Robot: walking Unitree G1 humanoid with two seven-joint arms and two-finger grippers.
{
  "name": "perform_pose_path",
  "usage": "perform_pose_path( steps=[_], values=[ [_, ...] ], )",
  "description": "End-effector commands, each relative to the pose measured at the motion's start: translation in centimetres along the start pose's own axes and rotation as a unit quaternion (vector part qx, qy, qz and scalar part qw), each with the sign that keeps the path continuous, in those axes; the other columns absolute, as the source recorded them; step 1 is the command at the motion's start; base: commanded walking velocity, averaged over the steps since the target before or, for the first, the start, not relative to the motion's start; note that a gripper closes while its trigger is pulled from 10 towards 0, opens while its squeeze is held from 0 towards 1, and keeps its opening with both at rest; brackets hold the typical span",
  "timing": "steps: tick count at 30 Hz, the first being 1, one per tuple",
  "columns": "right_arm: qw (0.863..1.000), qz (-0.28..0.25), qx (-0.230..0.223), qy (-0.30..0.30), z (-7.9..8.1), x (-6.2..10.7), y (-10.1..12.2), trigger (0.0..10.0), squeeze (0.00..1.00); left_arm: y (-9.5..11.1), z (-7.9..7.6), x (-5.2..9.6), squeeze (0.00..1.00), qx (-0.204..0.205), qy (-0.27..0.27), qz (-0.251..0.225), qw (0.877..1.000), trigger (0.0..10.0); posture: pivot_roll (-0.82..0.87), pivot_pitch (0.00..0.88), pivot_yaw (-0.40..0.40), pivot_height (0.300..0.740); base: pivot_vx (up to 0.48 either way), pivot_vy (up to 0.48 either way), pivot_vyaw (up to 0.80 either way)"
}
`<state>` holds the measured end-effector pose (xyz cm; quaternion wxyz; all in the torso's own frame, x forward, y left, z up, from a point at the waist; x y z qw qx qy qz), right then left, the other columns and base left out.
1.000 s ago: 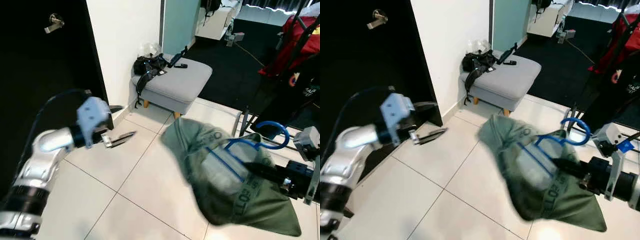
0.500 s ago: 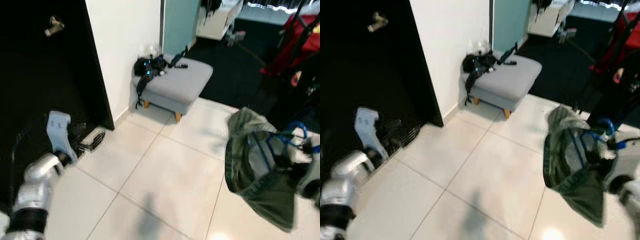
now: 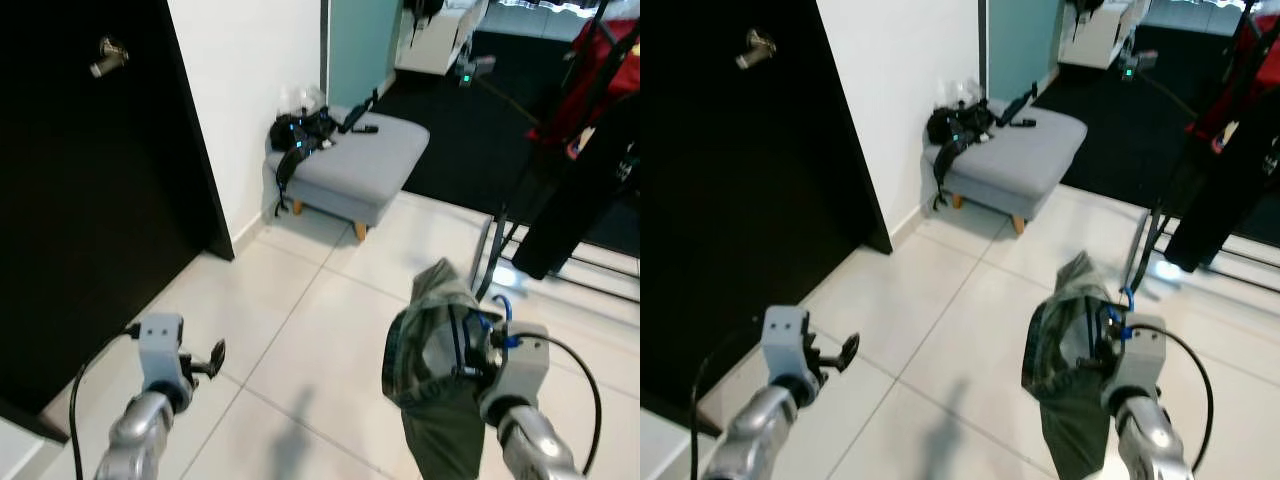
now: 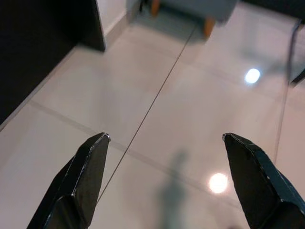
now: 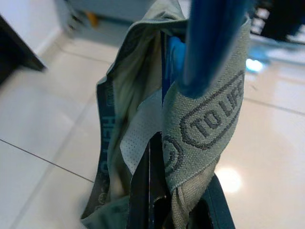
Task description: Hang hanger
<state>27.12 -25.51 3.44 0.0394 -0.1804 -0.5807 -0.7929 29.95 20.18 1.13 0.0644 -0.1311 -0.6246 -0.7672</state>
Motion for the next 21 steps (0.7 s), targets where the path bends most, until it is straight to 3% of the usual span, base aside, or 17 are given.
perform_pose_path(
  steps=[1,4,9,14,16,21],
  values=[
    [1.000,0.000,0.009,-0.016,-0.8,0.2,-0.5,10.0,0.00,-0.5,-0.5,0.1,0.00,-0.008,-0.004,0.009,1.000,10.0,-0.06,0.131,0.062,0.740,0.000,0.000,-0.80],
    [0.999,0.008,-0.009,-0.037,-1.7,0.7,-1.5,10.0,0.00,-1.2,-1.6,0.4,0.00,-0.023,-0.024,0.015,0.999,10.0,-0.06,0.129,0.061,0.740,0.000,0.000,-0.80],
    [0.998,0.036,0.005,-0.059,-2.2,1.1,-4.2,10.0,0.00,-1.6,-3.1,0.5,0.00,-0.001,-0.046,0.014,0.999,10.0,-0.04,0.117,0.038,0.740,0.000,0.000,-0.80],
    [0.997,0.037,0.000,-0.065,-2.2,1.0,-5.4,10.0,0.00,-1.9,-3.7,0.4,0.00,0.021,-0.049,0.013,0.998,10.0,-0.02,0.101,0.026,0.740,0.000,0.000,-0.80],
    [0.997,0.034,0.015,-0.066,-2.4,0.7,-5.4,10.0,0.00,-2.2,-3.5,0.3,0.00,0.053,-0.052,0.014,0.997,10.0,-0.02,0.106,0.024,0.740,0.000,0.000,-0.80],
    [0.997,0.033,0.021,-0.070,-2.9,0.4,-5.4,10.0,0.00,-2.1,-3.0,0.2,0.00,0.052,-0.045,0.010,0.998,10.0,-0.03,0.102,0.013,0.740,0.000,0.000,-0.80]
  ],
)
Point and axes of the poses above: a point about 5 cm out from each wrist's last joint towards the gripper, its own x axis pointing back from the gripper into the wrist, its own y axis along the axis of the wrist's last joint, z = x × y, the point moved 3 cm from there along -x, pointing out of the wrist towards the gripper, and after that the axes turned 15 degrees about -x, right-handed, at the moved point
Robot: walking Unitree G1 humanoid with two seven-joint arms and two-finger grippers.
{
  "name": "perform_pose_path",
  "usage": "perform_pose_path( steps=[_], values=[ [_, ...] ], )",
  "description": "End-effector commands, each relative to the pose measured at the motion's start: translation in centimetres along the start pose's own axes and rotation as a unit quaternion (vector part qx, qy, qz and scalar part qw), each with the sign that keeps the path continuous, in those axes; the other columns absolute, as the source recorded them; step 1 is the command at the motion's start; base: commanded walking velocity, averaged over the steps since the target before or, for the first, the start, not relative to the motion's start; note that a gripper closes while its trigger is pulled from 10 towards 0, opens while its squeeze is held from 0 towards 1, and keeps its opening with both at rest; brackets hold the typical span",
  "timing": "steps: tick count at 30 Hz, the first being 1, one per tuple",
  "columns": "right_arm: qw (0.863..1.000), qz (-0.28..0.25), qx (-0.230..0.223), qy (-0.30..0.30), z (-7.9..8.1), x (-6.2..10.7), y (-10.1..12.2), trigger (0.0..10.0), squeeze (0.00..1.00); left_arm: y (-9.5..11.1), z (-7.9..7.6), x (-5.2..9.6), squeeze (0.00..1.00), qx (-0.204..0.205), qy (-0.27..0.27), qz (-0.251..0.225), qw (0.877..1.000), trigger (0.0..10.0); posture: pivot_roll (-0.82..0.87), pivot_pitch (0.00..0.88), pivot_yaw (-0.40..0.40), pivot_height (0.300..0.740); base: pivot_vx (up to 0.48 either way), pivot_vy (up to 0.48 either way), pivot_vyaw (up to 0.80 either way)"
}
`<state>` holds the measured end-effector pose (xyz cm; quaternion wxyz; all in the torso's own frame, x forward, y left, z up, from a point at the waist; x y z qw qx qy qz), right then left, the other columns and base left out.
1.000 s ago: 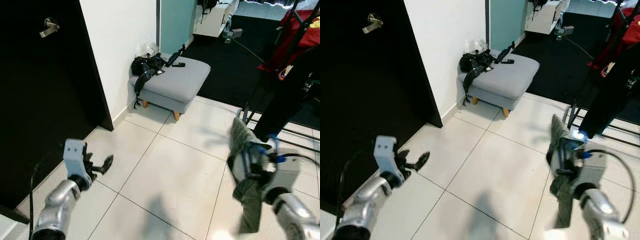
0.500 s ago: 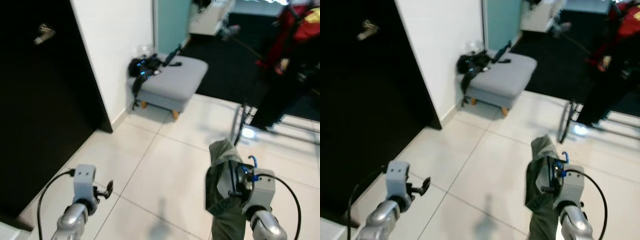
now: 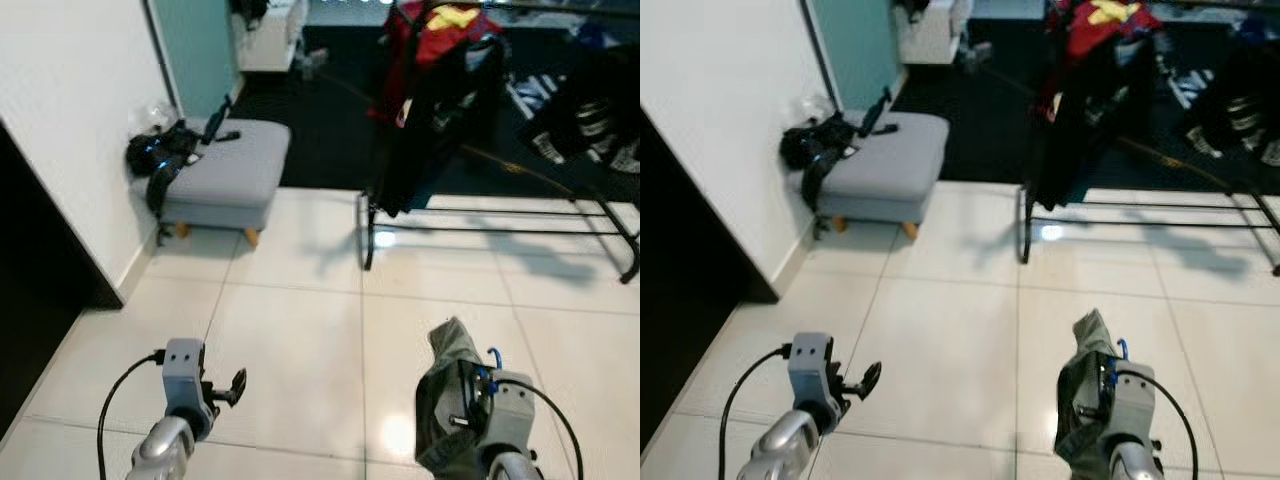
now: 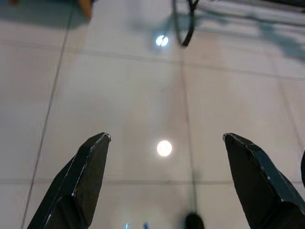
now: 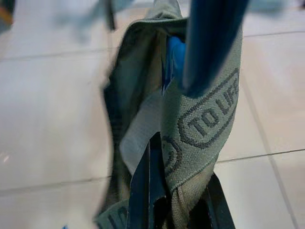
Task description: Hang hanger
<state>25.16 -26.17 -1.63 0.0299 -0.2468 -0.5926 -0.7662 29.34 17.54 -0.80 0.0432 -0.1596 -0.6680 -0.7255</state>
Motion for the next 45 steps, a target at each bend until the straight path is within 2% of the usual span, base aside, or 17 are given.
perform_pose_path(
  steps=[1,3,4,16,25,34,38,40,42,43,45],
  values=[
    [1.000,0.002,-0.003,-0.011,-0.9,0.1,-0.6,10.0,0.00,-0.5,-0.2,0.2,0.00,-0.010,-0.008,0.006,1.000,10.0,-0.03,0.104,0.010,0.740,0.277,0.000,0.00],
    [1.000,0.001,-0.005,-0.013,-1.1,0.1,-0.6,10.0,0.00,-0.4,-0.3,0.2,0.00,-0.015,-0.015,0.003,1.000,10.0,-0.03,0.104,0.010,0.740,0.277,0.000,0.00],
    [1.000,-0.001,0.003,-0.021,-1.7,-0.2,-0.6,10.0,0.00,-0.3,-0.4,0.2,0.00,-0.020,-0.018,-0.007,1.000,10.0,-0.04,0.106,0.003,0.740,0.480,0.000,0.00],
    [0.999,0.017,0.007,-0.041,-3.0,-0.6,-1.2,10.0,0.00,-0.5,-0.1,0.5,0.00,-0.026,-0.027,-0.019,0.999,10.0,-0.04,0.105,-0.003,0.740,0.480,0.000,0.00],
    [0.998,0.021,-0.015,-0.049,-3.3,-0.9,-1.5,10.0,0.00,-1.2,-0.6,0.3,0.00,-0.026,-0.033,-0.003,0.999,10.0,-0.05,0.097,0.005,0.740,0.466,0.000,-0.80],
    [0.998,0.017,-0.019,-0.049,-3.4,-0.9,-1.3,10.0,0.00,-1.7,0.0,0.2,0.00,-0.024,-0.034,0.015,0.999,10.0,-0.05,0.086,0.007,0.740,0.433,0.000,-0.80],
    [0.999,-0.013,-0.015,-0.040,-3.2,-1.3,0.1,10.0,0.00,-1.8,0.2,0.2,0.00,-0.024,-0.034,0.020,0.999,10.0,-0.05,0.076,0.006,0.740,0.432,0.000,-0.80],
    [0.999,-0.013,-0.015,-0.040,-3.2,-1.3,0.1,10.0,0.00,-1.8,0.2,0.2,0.00,-0.024,-0.034,0.020,0.999,10.0,-0.05,0.076,0.006,0.740,0.431,0.000,-0.80],
    [0.998,-0.050,-0.014,-0.028,-2.7,-1.7,2.2,10.0,0.00,-1.6,0.1,0.0,0.00,-0.024,-0.033,0.019,0.999,10.0,-0.05,0.083,0.005,0.740,0.429,0.000,-0.80],
    [0.998,-0.050,-0.014,-0.028,-2.7,-1.7,2.2,10.0,0.00,-1.6,0.1,0.0,0.00,-0.024,-0.033,0.019,0.999,10.0,-0.05,0.083,0.005,0.740,0.428,0.000,-0.80],
    [0.997,-0.079,-0.010,-0.015,-2.2,-2.0,4.0,10.0,0.00,-1.5,-0.1,-0.1,0.00,-0.024,-0.033,0.018,0.999,10.0,-0.05,0.085,0.006,0.740,0.429,0.000,-0.80]
  ],
)
Point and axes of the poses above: a point about 5 cm out from each wrist's last joint towards the gripper, its own x axis pointing back from the gripper into the wrist, its own y axis along the axis of the wrist's last joint, z = x × y, the point moved 3 cm from there along -x, pointing out of the wrist towards the gripper, and after that the axes turned 15 degrees about -x, right-handed, at the moved point
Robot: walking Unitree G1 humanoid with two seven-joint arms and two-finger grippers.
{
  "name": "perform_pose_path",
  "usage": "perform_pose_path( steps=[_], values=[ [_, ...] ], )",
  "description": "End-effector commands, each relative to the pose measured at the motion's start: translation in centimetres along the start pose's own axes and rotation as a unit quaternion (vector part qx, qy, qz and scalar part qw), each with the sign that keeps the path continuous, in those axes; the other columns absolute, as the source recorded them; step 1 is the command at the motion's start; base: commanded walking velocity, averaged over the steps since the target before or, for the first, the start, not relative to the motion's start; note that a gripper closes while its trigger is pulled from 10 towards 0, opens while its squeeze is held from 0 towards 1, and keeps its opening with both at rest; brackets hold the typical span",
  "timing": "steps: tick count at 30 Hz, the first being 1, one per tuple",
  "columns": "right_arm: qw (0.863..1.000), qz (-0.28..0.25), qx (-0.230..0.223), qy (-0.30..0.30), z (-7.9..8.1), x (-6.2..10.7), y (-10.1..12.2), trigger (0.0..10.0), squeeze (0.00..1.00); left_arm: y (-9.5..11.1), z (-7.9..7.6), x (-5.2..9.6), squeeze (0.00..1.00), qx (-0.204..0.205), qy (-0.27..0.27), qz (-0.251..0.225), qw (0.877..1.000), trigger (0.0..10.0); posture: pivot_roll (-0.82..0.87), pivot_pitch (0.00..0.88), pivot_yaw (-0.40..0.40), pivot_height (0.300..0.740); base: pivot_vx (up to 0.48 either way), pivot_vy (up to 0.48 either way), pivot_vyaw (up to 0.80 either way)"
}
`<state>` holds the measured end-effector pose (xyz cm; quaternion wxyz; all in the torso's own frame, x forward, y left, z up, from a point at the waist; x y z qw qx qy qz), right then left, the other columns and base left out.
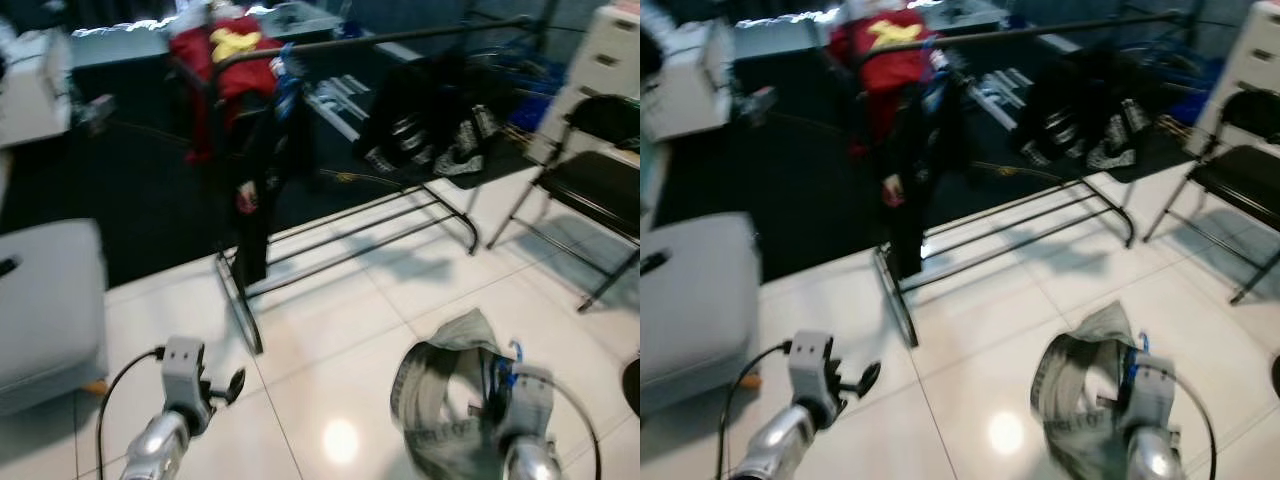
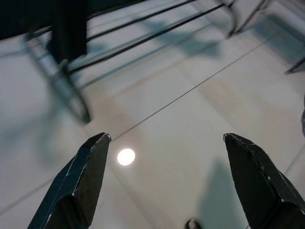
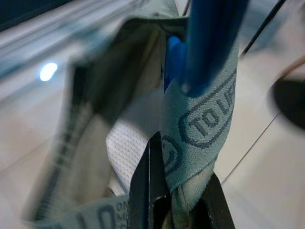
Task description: Hang hanger
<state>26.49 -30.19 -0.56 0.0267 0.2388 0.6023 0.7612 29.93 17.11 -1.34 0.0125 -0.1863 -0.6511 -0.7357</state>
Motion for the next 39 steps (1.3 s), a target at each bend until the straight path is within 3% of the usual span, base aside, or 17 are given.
perform_pose_path(
  steps=[1,2,4,7,17,35,39],
  values=[
    [0.998,-0.049,-0.010,0.025,1.4,-0.6,2.8,10.0,0.00,-1.3,0.0,0.7,0.00,0.002,0.004,0.022,1.000,10.0,-0.06,0.088,0.006,0.740,0.431,0.000,-0.80],
    [0.998,-0.049,-0.010,0.025,1.4,-0.6,2.8,10.0,0.00,-1.3,0.0,0.7,0.00,0.002,0.004,0.022,1.000,10.0,-0.06,0.088,0.006,0.740,0.431,0.000,-0.80],
    [0.993,-0.102,-0.019,0.062,3.1,-0.9,6.2,10.0,0.00,-2.2,-0.2,1.1,0.00,0.006,0.004,0.034,0.999,10.0,-0.06,0.091,0.006,0.740,0.433,0.000,-0.40],
    [0.988,-0.127,-0.019,0.090,4.2,-0.9,7.9,10.0,0.00,-2.9,0.0,1.7,0.00,0.009,0.005,0.045,0.999,10.0,-0.05,0.094,0.005,0.740,0.434,0.000,0.00],
    [0.978,-0.152,-0.032,0.142,6.5,-0.4,10.3,10.0,0.00,-3.8,1.9,3.4,0.00,0.010,0.013,0.041,0.999,10.0,-0.05,0.101,0.006,0.740,0.429,0.000,0.00],
    [0.968,-0.168,-0.088,0.165,7.5,-0.2,14.0,10.0,0.00,-3.2,1.4,2.8,0.00,0.008,0.009,0.029,0.999,10.0,-0.05,0.108,0.009,0.740,0.430,0.000,0.00],
    [0.966,-0.152,-0.090,0.189,8.8,0.0,14.5,10.0,0.00,-3.4,1.2,2.7,0.00,0.011,0.009,0.038,0.999,10.0,-0.05,0.108,0.009,0.740,0.418,0.000,0.00]
  ],
)
Point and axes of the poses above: a point about 5 cm out from each wrist's last joint towards the gripper, its own x axis pointing back from the gripper into the wrist, its own y axis along the axis of the wrist's last joint, z = x × y, the point moved 3 cm from there along -x, pointing out of the wrist towards the gripper, and after that the axes turned 15 degrees about -x, right-handed, at the moved point
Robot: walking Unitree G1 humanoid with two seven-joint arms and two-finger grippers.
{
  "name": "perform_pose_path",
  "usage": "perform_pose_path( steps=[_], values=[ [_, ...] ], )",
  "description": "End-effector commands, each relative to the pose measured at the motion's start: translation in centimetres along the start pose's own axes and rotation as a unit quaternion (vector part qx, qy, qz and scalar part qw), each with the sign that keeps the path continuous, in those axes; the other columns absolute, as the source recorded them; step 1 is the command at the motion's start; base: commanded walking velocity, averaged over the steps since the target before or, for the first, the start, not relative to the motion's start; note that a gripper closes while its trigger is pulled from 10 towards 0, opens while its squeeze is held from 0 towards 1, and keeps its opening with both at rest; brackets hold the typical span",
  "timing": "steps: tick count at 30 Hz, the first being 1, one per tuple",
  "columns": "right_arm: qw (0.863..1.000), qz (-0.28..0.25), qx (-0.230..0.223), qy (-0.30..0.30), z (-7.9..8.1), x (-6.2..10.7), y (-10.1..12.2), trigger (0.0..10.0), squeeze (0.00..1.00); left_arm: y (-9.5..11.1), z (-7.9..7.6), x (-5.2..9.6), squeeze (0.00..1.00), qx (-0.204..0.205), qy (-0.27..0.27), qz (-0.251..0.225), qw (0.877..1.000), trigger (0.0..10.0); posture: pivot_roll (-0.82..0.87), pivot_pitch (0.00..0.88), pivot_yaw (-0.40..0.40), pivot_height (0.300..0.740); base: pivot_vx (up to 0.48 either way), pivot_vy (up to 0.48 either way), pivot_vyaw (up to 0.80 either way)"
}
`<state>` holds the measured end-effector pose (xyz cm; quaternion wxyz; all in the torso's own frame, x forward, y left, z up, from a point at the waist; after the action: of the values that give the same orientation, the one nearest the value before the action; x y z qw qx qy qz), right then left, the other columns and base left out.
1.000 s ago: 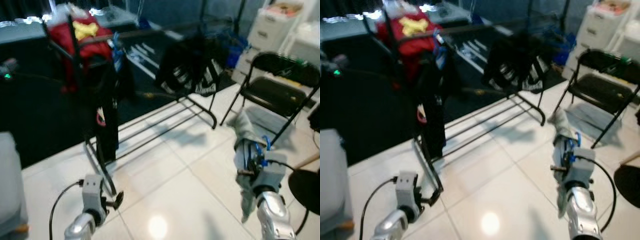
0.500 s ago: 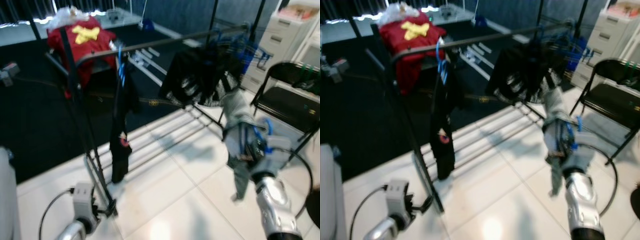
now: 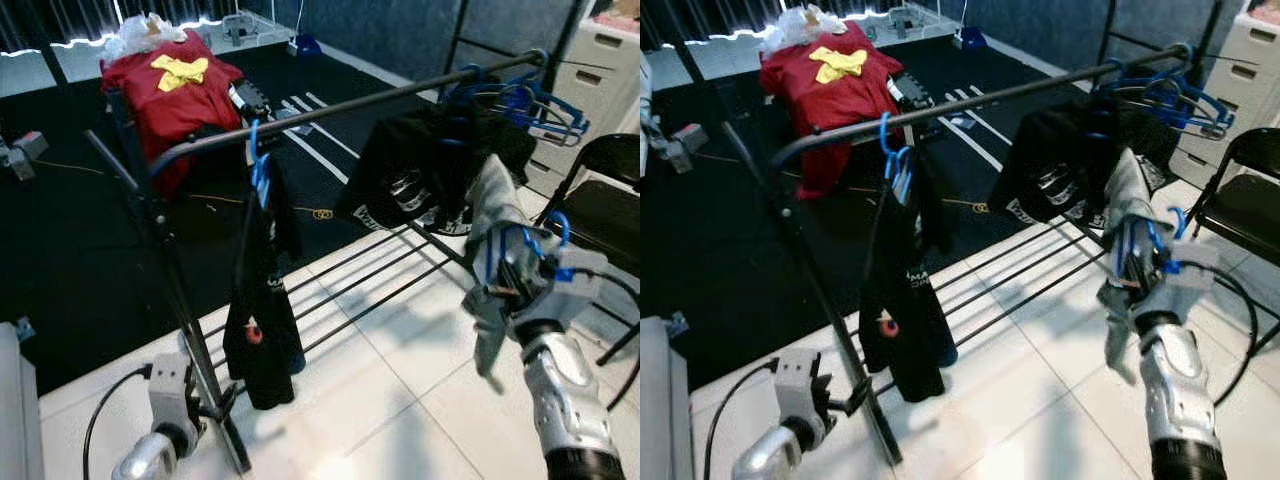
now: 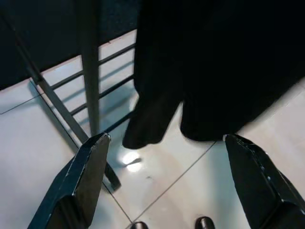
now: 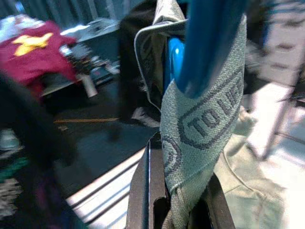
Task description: Hang hanger
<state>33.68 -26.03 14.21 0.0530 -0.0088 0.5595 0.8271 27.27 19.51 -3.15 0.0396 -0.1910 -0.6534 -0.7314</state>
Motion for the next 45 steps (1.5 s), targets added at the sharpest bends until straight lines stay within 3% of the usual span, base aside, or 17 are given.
perform_pose_path(
  steps=[1,10,12,13,14,15,16,17,22,24,26,35,37,38,40,43,45],
  values=[
    [1.000,0.004,-0.006,0.000,-0.1,0.1,0.2,10.0,0.00,-0.7,-0.2,0.2,0.00,0.002,-0.004,0.016,1.000,10.0,-0.05,0.108,0.009,0.740,0.416,0.000,0.00],
    [0.998,0.016,-0.044,0.032,1.5,-0.1,0.9,10.0,0.00,-0.4,1.0,0.3,0.00,0.015,0.040,0.012,0.999,10.0,-0.05,0.112,0.011,0.740,0.410,0.000,0.00],
    [0.996,0.027,-0.062,0.059,2.4,-0.1,1.1,10.0,0.00,-0.1,3.5,0.2,0.00,0.030,0.135,0.029,0.990,10.0,-0.06,0.114,0.013,0.740,0.148,0.000,0.00],
    [0.996,0.027,-0.062,0.059,2.4,-0.1,1.1,10.0,0.00,-0.1,3.5,0.2,0.00,0.030,0.135,0.029,0.990,10.0,-0.06,0.114,0.013,0.740,0.000,0.000,0.00],
    [0.994,0.036,-0.067,0.076,2.9,0.1,1.2,10.0,0.00,0.2,5.1,0.3,0.00,0.039,0.194,0.044,0.979,10.0,-0.06,0.116,0.014,0.740,0.000,0.000,0.00],
    [0.994,0.036,-0.067,0.076,2.9,0.1,1.2,10.0,0.00,0.2,5.1,0.3,0.00,0.039,0.194,0.044,0.979,10.0,-0.06,0.116,0.014,0.740,0.000,0.000,0.00],
    [0.992,0.046,-0.070,0.095,3.5,0.3,1.2,10.0,0.00,0.7,6.5,0.4,0.00,0.047,0.240,0.046,0.968,10.0,-0.06,0.117,0.014,0.740,0.000,0.000,0.00],
    [0.990,0.054,-0.068,0.111,3.9,0.4,1.2,10.0,0.00,1.4,7.1,0.3,0.00,0.046,0.251,0.034,0.966,10.0,-0.06,0.117,0.016,0.740,0.000,0.000,0.00],
    [0.988,0.061,-0.069,0.123,4.3,0.6,1.2,10.0,0.00,3.0,6.2,-0.3,0.00,0.024,0.208,-0.016,0.978,10.0,-0.06,0.120,0.017,0.740,0.000,0.000,0.00],
    [0.987,0.066,-0.070,0.125,4.4,0.7,1.1,10.0,0.00,3.8,3.9,-0.6,0.00,-0.023,0.134,-0.051,0.989,10.0,-0.06,0.122,0.019,0.740,0.000,0.000,0.00],
    [0.987,0.070,-0.072,0.126,4.5,0.7,1.1,10.0,0.00,4.1,2.7,-0.5,0.00,-0.054,0.093,-0.068,0.992,10.0,-0.06,0.122,0.019,0.740,0.000,0.000,0.00],
    [0.985,0.079,-0.072,0.135,4.8,0.9,1.1,10.0,0.00,4.0,2.1,-0.4,0.00,-0.059,0.068,-0.059,0.994,10.0,-0.06,0.124,0.018,0.740,0.000,0.000,0.00],
    [0.984,0.084,-0.069,0.143,5.1,1.0,1.3,10.0,0.00,2.9,3.2,-0.2,0.00,-0.042,0.102,-0.004,0.994,10.0,-0.06,0.124,0.019,0.740,0.000,0.000,0.00],
    [0.984,0.084,-0.069,0.143,5.1,1.0,1.3,10.0,0.00,2.9,3.2,-0.2,0.00,-0.042,0.102,-0.004,0.994,10.0,-0.06,0.124,0.019,0.740,0.000,0.000,0.00],
    [0.983,0.085,-0.065,0.147,5.2,1.0,1.5,10.0,0.00,1.4,5.6,0.3,0.00,-0.022,0.177,0.078,0.981,10.0,-0.06,0.125,0.018,0.740,0.000,0.000,0.00],
    [0.983,0.085,-0.065,0.147,5.3,1.0,1.6,10.0,0.00,1.0,6.2,0.6,0.00,-0.023,0.196,0.102,0.975,10.0,-0.06,0.125,0.018,0.740,0.000,0.000,0.00],
    [0.983,0.085,-0.064,0.150,5.4,0.9,1.8,10.0,0.00,0.2,7.3,1.4,0.00,0.010,0.252,0.142,0.957,10.0,-0.06,0.126,0.017,0.740,-0.292,0.000,0.00]
  ],
)
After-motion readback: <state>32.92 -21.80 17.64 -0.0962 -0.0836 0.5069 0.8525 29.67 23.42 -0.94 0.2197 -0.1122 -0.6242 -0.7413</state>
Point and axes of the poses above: a point about 5 cm out from each wrist's last joint towards the gripper, its own x axis pointing back from the gripper into the wrist, its own y axis along the axis of the wrist's last joint, z = x × y, the point moved 3 cm from there along -x, pointing out of the wrist towards the gripper, and after that the axes turned 15 degrees about -x, right-handed, at the moved point
